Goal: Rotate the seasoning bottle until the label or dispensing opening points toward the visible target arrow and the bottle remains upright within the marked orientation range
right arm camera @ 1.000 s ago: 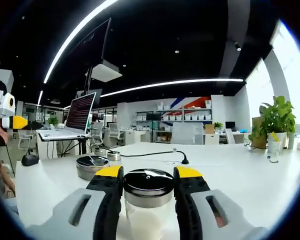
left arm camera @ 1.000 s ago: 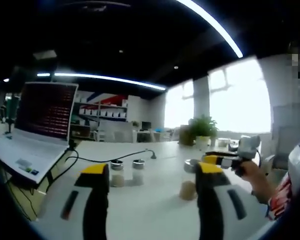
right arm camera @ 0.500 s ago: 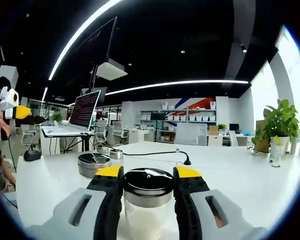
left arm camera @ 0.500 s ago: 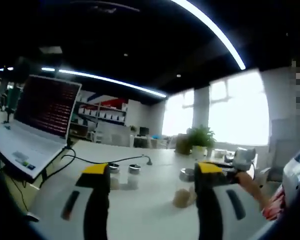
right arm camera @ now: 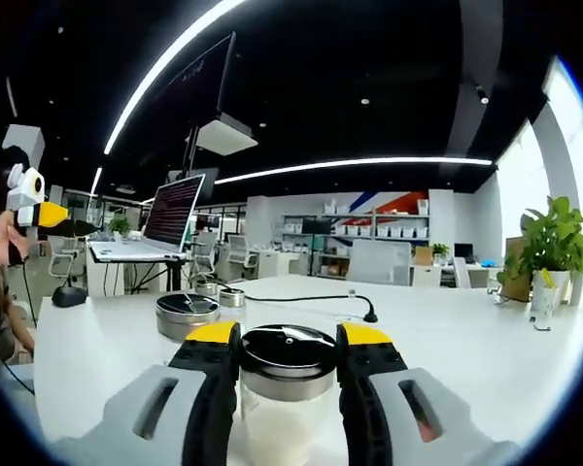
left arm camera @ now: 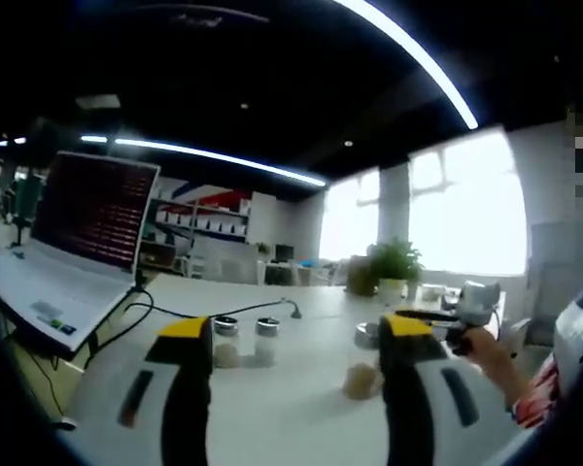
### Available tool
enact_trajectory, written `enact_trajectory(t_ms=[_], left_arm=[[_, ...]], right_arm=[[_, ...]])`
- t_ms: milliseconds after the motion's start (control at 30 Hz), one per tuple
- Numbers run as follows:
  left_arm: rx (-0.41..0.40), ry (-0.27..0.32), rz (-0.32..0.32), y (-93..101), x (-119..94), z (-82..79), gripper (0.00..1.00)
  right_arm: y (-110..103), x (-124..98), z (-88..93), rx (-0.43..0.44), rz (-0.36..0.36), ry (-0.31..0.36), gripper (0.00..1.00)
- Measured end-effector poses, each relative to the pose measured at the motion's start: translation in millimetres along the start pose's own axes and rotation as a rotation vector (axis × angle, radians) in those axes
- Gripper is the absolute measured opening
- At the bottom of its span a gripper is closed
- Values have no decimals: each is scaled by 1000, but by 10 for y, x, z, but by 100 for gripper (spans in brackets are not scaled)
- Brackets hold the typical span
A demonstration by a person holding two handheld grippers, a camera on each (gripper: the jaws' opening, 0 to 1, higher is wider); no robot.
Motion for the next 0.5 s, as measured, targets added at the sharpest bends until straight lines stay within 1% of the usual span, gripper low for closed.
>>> enact_trajectory(t_ms=[233, 500], left_arm=[[9, -2, 1, 1, 3, 1, 73], [3, 3, 2, -14, -10, -11, 73]], right_arm=[[7, -2, 8, -14, -25, 12, 39], [52, -10, 25, -6, -94, 31, 39]])
Point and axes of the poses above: the point that each gripper's makers call its tool centre point, and the gripper's own axes: x roughly forward along the fingers, y roughly to its right, z roughly out of its underside, the point moved 10 cm from there along -x, roughly backward along the fingers, and after that the axes turned 10 degrees about -x, right-handed, at the moved point
